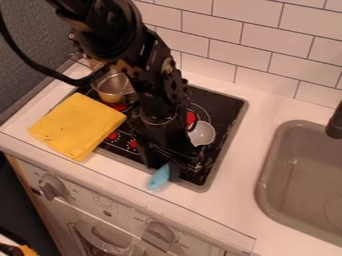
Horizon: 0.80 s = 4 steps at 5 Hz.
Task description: Move the blue snip to the upper right of the stove
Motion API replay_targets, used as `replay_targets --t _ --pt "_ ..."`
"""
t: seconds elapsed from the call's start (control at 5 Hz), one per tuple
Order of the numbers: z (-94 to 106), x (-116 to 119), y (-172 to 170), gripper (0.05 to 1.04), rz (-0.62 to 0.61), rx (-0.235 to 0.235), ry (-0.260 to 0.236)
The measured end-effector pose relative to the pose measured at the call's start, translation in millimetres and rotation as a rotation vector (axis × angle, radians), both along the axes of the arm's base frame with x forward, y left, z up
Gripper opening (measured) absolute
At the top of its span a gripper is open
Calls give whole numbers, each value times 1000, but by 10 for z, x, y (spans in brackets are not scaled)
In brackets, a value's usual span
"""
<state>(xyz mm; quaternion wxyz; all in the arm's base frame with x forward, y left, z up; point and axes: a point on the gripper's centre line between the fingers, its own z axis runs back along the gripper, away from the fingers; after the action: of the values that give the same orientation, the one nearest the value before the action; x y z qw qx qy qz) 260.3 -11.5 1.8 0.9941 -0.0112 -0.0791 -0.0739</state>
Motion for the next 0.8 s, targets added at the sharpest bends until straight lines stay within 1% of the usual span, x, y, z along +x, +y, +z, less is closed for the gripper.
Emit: replay_targets --t 0.2,0.4,0.6,0.8 --pt "13 -31 -21 415 -31 10 7" --pt "37 -174 -121 324 -75 2 31" --pt "157 -131 -254 324 -113 0 18" --pt "293 106 -404 324 -112 11 -17"
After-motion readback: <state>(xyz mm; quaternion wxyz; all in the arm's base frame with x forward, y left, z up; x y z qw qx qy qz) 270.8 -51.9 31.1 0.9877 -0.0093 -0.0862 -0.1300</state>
